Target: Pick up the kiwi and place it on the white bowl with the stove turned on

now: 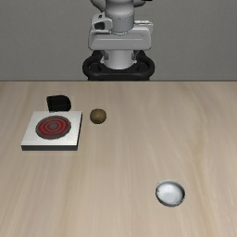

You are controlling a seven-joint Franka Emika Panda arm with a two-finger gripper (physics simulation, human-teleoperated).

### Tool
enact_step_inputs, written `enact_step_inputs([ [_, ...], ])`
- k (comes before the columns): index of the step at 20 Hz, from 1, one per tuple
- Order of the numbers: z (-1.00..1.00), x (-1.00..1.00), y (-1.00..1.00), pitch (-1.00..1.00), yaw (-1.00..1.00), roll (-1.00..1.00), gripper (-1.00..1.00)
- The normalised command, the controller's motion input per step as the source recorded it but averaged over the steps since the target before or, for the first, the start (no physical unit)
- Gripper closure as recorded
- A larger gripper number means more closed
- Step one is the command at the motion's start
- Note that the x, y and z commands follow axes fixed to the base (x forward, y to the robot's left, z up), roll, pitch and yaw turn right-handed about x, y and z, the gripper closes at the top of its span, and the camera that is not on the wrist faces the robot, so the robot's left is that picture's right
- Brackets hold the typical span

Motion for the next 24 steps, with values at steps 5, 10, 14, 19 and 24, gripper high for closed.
enact_step_inputs([
  [5, 0.0, 0.0, -1.0, 0.0, 0.0, 0.0, -1.0],
  [10, -0.2, 0.4, -0.4, 0.0, 0.0, 0.0, -1.0],
  [14, -1.0, 0.0, 0.0, 0.0, 0.0, 0.0, -1.0],
  [19, -1.0, 0.0, 0.0, 0.0, 0.0, 0.0, -1.0],
  [24, -1.0, 0.0, 0.0, 0.0, 0.0, 0.0, -1.0],
])
